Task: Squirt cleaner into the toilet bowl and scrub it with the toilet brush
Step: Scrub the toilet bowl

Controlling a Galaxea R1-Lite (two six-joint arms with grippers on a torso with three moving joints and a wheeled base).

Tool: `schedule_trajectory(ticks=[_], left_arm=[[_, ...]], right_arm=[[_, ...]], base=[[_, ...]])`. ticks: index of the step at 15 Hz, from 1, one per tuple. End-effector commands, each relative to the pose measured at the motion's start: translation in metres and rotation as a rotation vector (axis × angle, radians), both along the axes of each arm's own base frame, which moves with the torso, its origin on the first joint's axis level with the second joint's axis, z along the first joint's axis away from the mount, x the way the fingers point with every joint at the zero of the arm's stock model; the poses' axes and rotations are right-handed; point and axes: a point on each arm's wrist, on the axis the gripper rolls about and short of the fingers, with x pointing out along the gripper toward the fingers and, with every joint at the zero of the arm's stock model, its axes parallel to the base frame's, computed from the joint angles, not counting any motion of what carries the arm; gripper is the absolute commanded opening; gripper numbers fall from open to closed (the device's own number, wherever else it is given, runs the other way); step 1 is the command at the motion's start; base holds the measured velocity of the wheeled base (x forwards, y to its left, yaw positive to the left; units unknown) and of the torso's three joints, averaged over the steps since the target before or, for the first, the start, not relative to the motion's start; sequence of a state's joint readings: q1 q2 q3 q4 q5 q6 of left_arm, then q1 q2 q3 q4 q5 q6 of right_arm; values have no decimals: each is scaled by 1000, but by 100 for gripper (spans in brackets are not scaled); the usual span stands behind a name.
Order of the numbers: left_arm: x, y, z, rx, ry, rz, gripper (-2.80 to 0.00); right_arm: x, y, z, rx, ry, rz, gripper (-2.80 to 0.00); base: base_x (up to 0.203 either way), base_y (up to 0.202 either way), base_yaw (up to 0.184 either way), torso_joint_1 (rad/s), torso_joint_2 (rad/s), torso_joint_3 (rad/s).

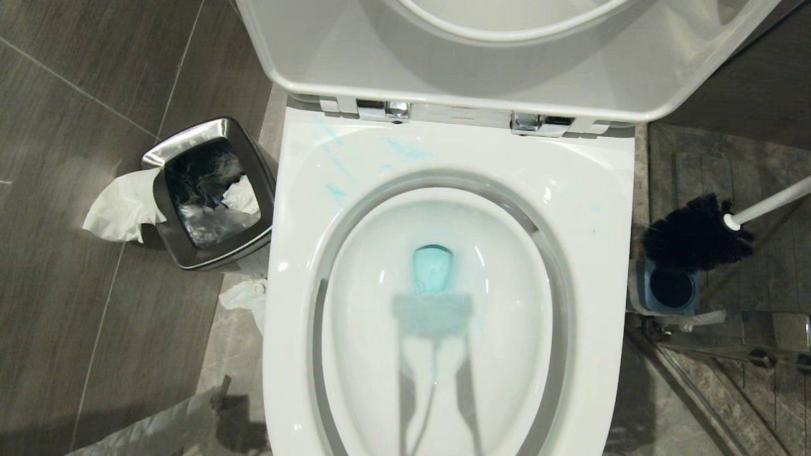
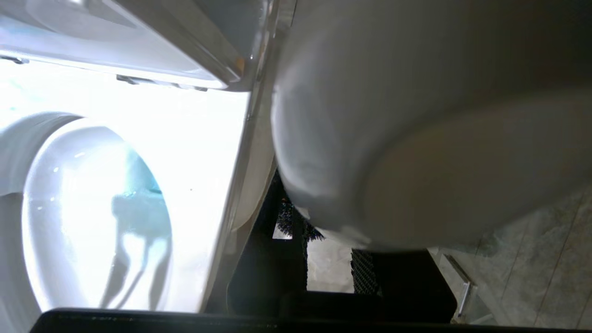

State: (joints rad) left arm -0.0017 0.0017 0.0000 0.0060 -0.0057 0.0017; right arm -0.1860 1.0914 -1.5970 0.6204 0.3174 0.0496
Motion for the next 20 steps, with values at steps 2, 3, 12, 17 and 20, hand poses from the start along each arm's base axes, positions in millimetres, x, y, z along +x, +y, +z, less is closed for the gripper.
schedule_trajectory(ticks=[2, 3, 12, 17, 20], left_arm=[[0, 0, 0, 0, 2, 0, -280], [0, 0, 0, 0, 2, 0, -280], [0, 0, 0, 2, 2, 0, -280], [0, 0, 0, 1, 2, 0, -280], [0, 0, 0, 0, 2, 0, -280]], right_arm=[[-3, 1, 12, -2, -12, 5, -280], [-4, 1, 14, -2, -11, 10, -280], [-12, 10, 17, 8, -3, 118, -280], [-24, 11, 22, 20, 1, 126, -280], [-25, 11, 22, 19, -2, 127, -280]], base=[[0, 0, 0, 0, 0, 0], [0, 0, 0, 0, 0, 0], [0, 0, 0, 0, 0, 0], [0, 0, 0, 0, 0, 19], [0, 0, 0, -1, 3, 162]])
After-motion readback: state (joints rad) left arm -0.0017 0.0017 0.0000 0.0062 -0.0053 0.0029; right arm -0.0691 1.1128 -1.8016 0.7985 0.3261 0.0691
